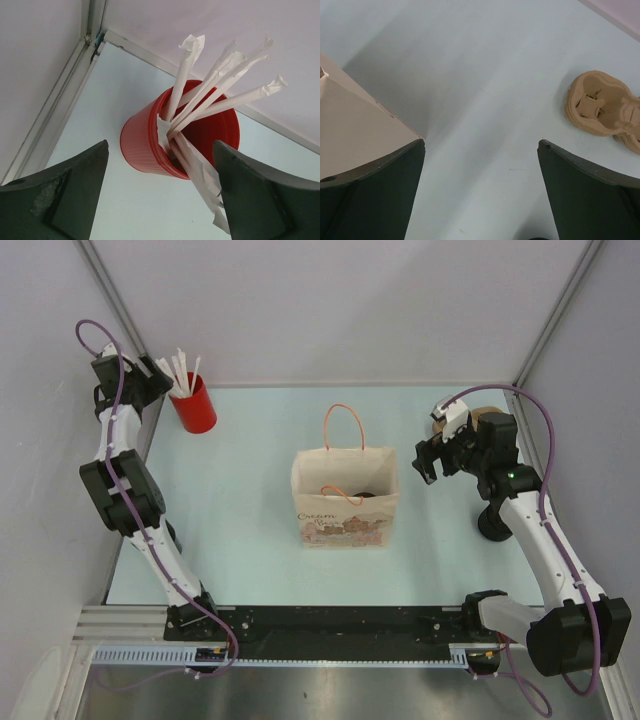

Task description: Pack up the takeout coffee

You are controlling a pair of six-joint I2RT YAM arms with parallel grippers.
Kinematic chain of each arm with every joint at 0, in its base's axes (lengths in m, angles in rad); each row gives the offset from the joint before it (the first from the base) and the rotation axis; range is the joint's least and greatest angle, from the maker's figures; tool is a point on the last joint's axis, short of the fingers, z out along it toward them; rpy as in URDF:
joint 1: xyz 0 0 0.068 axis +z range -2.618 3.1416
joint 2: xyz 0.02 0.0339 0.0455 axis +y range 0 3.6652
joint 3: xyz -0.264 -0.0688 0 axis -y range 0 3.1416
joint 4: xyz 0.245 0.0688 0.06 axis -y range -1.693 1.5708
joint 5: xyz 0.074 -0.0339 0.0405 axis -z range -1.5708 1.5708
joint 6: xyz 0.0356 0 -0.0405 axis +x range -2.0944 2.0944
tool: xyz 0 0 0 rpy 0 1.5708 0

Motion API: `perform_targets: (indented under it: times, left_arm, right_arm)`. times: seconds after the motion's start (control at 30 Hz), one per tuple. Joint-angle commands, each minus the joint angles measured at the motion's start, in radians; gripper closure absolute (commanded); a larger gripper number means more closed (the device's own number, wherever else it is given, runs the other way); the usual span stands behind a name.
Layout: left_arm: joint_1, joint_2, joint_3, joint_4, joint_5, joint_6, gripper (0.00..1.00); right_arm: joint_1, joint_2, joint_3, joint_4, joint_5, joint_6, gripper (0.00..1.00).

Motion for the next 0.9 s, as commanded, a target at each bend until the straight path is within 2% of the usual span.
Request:
perform_targets:
  times: [0.0,0.17,0.23,0.27,0.37,0.53,0.63,0.87]
  left_arm:
    - [0.002,-0.003,0.024,0.033,0.000,-0.036,0.11]
    - [0.002,-0.014,-0.004,0.061,-0.004,-0.033,0.12]
    - [0.002,-0.008,0.002,0.058,-0.004,-0.036,0.21]
    - [0.002,-0.004,0.017,0.050,-0.004,-0.035,0.29]
    - [0.002,0.003,0.034,0.035,0.000,-0.027,0.39]
    - [0.002,-0.008,0.033,0.032,0.011,-0.005,0.48]
    - [0.002,-0.023,0.030,0.033,0.010,0.005,0.59]
    - [0.002,-0.053,0.039,0.024,0.000,0.024,0.73]
  right_arm:
    - [-0.005,0.004,-0.001,0.019,0.004,-0.014,0.01]
    - [-0.005,0.008,-0.001,0.016,0.003,-0.019,0.00]
    - [-0.005,0.011,-0.001,0.016,0.001,-0.021,0.00]
    - [-0.006,0.013,-0.001,0.016,0.003,-0.021,0.00]
    - [-0.005,0.018,-0.001,0.016,0.003,-0.022,0.00]
    - [-0.005,0.018,-0.001,0.015,0.001,-0.022,0.00]
    - [-0.003,0.019,-0.001,0.015,0.001,-0.024,0.01]
    - [-0.006,0.018,-0.001,0.015,0.003,-0.022,0.01]
